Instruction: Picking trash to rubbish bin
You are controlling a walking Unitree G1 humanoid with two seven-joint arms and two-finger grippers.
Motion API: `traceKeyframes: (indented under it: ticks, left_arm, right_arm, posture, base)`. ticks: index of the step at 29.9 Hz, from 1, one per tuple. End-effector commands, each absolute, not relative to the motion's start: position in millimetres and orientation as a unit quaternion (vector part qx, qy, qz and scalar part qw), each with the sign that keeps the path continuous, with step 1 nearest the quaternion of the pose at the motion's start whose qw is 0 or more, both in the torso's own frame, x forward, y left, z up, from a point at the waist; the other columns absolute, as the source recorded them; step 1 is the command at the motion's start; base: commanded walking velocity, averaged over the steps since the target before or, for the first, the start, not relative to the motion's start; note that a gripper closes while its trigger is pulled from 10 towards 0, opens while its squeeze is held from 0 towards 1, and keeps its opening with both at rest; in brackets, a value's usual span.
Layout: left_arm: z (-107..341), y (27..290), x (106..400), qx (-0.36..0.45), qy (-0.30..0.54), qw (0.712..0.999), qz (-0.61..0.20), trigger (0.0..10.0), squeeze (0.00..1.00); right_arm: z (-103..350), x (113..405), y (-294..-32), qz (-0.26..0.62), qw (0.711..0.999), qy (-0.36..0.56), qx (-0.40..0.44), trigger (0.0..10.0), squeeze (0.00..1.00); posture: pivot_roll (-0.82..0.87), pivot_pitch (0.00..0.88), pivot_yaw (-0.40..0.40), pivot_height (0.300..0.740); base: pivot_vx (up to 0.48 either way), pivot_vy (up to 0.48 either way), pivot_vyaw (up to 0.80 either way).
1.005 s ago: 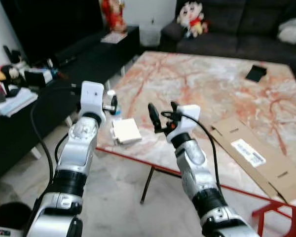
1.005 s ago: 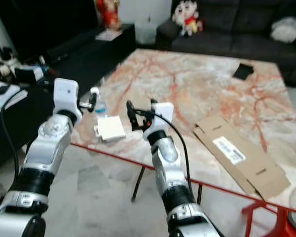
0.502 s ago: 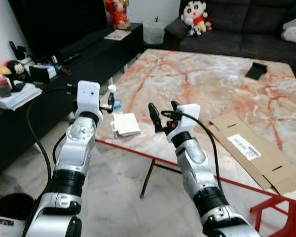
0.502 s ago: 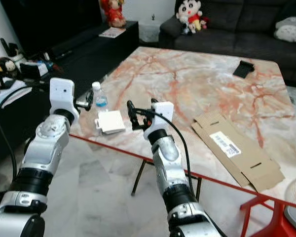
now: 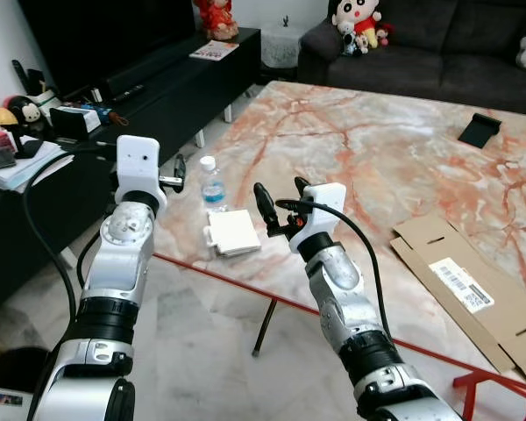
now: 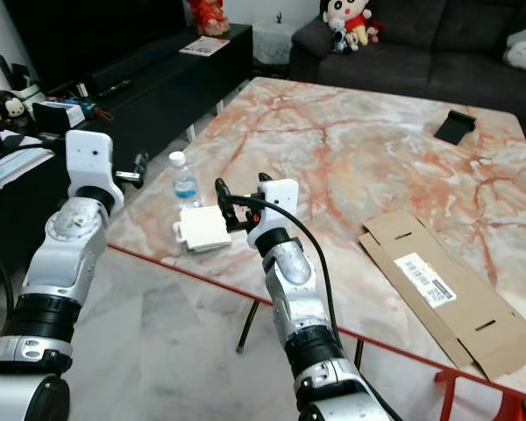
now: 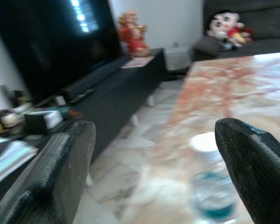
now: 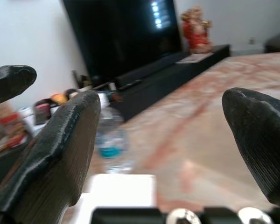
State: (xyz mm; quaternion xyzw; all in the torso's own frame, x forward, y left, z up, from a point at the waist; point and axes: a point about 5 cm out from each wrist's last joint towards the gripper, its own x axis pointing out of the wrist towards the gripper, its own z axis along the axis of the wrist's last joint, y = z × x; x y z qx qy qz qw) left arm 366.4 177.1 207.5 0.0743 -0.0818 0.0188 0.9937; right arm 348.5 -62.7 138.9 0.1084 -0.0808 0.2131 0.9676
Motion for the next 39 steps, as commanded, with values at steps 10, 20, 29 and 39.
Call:
traceKeyframes:
  ticks: [10, 20, 29, 39]
  left_arm:
    - [211.6, 170.7, 367.1, 0.084, -0.091, 0.992, 0.009, 10.0, 0.00]
    - [212.0, 169.8, 366.1, 0.087, -0.092, 0.992, 0.007, 10.0, 0.00]
    - [212.2, 170.5, 365.9, 0.089, -0.092, 0.992, 0.009, 10.0, 0.00]
    - [212.1, 170.7, 365.8, 0.089, -0.092, 0.992, 0.009, 10.0, 0.00]
  right_arm:
    - [145.4, 351.0, -62.2, 0.212, 0.967, -0.087, 0.112, 10.0, 0.00]
    - [145.1, 350.8, -61.2, 0.213, 0.967, -0.085, 0.116, 10.0, 0.00]
    - [146.3, 350.3, -60.9, 0.217, 0.967, -0.093, 0.095, 10.0, 0.00]
    - [144.7, 350.7, -60.5, 0.215, 0.967, -0.085, 0.107, 10.0, 0.00]
  posture:
    - [0.08, 0.017, 0.029, 0.740]
    - [0.09, 0.018, 0.031, 0.740]
    - [0.09, 0.018, 0.031, 0.740]
    - [0.09, 0.018, 0.031, 0.740]
  base:
    - [0.264, 0.000, 0.00]
    - [0.264, 0.000, 0.00]
    - [0.266, 0.000, 0.00]
    - [0.264, 0.000, 0.37]
